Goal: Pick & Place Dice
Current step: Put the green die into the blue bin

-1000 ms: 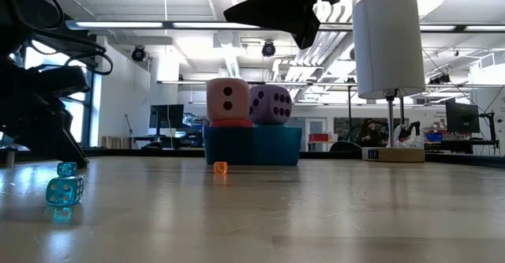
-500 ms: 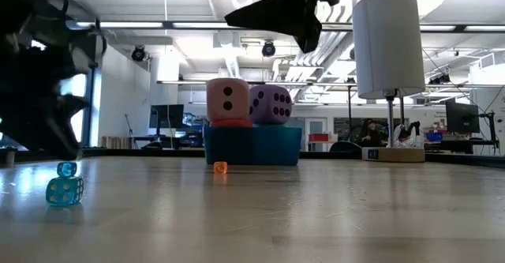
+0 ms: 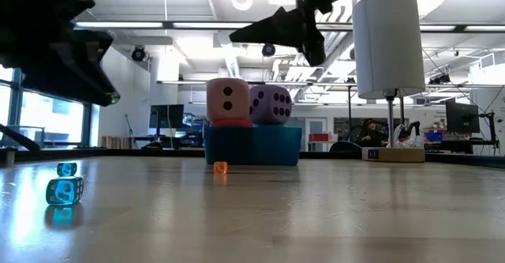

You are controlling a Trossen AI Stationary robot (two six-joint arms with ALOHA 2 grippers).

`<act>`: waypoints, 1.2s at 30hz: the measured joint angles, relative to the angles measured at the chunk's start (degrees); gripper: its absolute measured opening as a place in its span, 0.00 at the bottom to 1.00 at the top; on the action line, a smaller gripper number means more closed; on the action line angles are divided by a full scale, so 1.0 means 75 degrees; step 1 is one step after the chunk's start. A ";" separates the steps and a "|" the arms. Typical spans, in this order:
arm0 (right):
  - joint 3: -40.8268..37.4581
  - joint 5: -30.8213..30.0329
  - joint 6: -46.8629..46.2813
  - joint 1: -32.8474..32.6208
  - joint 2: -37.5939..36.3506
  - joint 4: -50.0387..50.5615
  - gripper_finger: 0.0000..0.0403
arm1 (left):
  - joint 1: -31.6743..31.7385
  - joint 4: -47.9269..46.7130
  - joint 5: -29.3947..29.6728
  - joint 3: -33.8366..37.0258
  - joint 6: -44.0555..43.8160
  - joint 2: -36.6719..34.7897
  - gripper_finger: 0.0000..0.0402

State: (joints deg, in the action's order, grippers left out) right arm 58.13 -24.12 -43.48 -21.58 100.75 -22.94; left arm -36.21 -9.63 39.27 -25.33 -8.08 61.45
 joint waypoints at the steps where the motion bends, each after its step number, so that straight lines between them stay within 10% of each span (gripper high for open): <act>1: 0.0000 -0.0106 -0.0047 0.0000 0.0000 -0.0003 0.60 | 0.0002 0.0002 0.0061 -0.0154 0.0111 0.0218 0.15; 13: -0.0005 -0.0106 -0.0208 0.0035 0.0401 -0.0455 0.60 | -0.0003 0.0018 0.1174 -0.2542 0.1787 0.2720 0.15; 36: 0.0012 0.0407 -0.0253 0.0549 0.1373 -0.2435 0.60 | 0.0102 0.0697 0.1213 -0.2925 0.2705 0.2798 0.15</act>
State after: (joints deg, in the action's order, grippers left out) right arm 58.22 -21.07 -45.37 -17.47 111.04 -41.20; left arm -35.44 -4.40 48.37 -47.27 12.21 82.43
